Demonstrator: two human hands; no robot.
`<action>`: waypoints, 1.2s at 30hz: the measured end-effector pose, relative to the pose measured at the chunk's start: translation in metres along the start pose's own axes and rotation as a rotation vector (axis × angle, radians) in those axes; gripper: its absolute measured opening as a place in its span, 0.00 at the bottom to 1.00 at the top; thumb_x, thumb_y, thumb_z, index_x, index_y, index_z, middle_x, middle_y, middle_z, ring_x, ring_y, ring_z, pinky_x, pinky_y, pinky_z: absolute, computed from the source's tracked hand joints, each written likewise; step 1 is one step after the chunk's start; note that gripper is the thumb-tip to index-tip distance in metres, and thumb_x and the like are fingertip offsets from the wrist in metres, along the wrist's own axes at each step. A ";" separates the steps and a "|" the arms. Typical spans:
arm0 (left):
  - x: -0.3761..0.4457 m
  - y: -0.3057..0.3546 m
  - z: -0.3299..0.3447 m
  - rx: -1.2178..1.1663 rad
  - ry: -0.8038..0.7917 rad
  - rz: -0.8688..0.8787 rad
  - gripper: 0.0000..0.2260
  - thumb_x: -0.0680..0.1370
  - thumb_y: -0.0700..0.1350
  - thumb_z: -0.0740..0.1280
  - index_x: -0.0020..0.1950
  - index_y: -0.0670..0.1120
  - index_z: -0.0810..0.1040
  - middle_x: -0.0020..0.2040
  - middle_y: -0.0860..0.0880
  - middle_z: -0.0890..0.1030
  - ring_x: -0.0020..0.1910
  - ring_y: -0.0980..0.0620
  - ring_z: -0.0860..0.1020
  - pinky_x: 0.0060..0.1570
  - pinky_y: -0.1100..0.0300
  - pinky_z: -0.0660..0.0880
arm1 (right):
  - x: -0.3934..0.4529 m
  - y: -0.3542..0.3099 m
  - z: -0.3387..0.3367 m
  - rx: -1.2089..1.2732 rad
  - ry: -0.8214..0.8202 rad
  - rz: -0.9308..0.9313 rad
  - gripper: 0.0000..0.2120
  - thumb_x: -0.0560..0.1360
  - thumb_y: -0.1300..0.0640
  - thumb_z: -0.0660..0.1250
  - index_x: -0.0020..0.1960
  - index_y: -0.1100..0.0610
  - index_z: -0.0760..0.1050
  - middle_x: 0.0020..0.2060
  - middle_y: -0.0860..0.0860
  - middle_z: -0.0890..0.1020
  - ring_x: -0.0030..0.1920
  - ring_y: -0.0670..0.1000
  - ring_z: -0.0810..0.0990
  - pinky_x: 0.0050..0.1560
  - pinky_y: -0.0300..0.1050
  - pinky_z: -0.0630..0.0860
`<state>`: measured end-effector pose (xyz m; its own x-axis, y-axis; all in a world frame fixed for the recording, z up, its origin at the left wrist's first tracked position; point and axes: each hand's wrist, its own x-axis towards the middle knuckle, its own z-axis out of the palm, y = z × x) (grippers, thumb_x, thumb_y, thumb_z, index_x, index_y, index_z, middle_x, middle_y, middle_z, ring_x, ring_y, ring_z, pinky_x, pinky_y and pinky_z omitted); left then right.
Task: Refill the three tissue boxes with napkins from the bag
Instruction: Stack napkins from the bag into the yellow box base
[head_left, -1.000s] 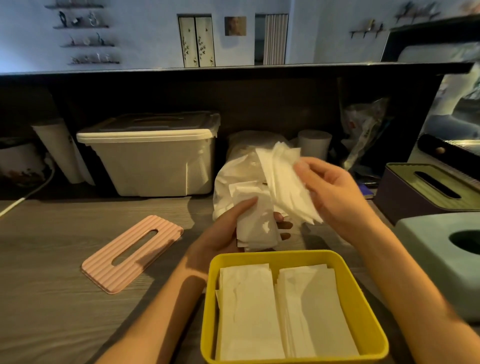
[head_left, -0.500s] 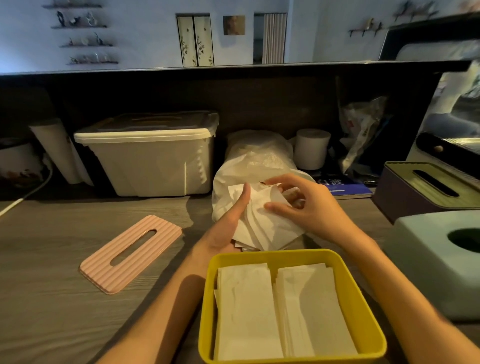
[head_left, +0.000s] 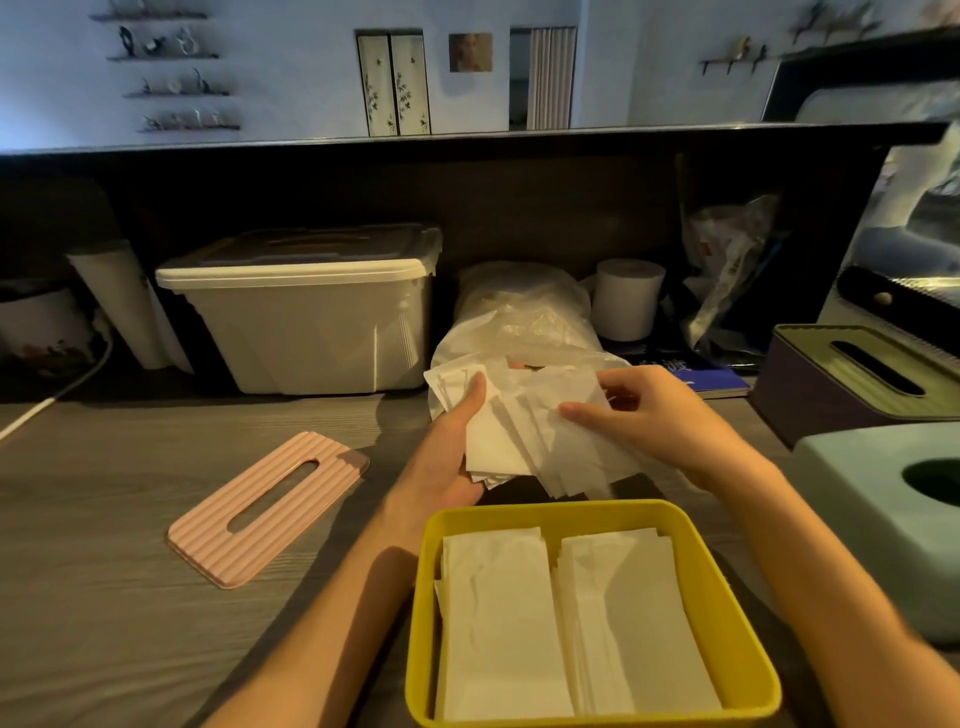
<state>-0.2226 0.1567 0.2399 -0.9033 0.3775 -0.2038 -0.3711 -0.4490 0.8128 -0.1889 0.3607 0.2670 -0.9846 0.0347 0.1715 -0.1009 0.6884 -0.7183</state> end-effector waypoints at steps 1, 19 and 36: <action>0.000 0.000 0.000 -0.031 0.001 0.005 0.14 0.82 0.53 0.64 0.66 0.50 0.76 0.51 0.44 0.87 0.49 0.44 0.86 0.43 0.49 0.83 | -0.002 -0.001 -0.005 0.108 -0.038 0.005 0.15 0.74 0.40 0.72 0.56 0.46 0.81 0.49 0.43 0.83 0.51 0.46 0.82 0.45 0.39 0.80; -0.015 -0.002 0.012 0.089 -0.083 -0.106 0.21 0.80 0.63 0.60 0.59 0.48 0.80 0.55 0.39 0.85 0.50 0.41 0.86 0.51 0.46 0.80 | 0.000 -0.002 0.021 0.154 0.195 -0.174 0.18 0.70 0.46 0.78 0.59 0.44 0.79 0.50 0.40 0.81 0.48 0.42 0.81 0.45 0.30 0.80; -0.017 -0.002 0.014 0.361 -0.222 -0.107 0.24 0.76 0.69 0.55 0.58 0.55 0.77 0.46 0.48 0.87 0.42 0.51 0.86 0.41 0.58 0.83 | 0.000 -0.002 0.016 0.114 -0.077 -0.242 0.31 0.72 0.44 0.77 0.72 0.40 0.70 0.65 0.37 0.76 0.62 0.39 0.76 0.52 0.29 0.77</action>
<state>-0.2033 0.1624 0.2493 -0.7810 0.5892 -0.2069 -0.3255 -0.1013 0.9401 -0.1909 0.3477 0.2576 -0.9375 -0.1790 0.2984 -0.3453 0.5839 -0.7347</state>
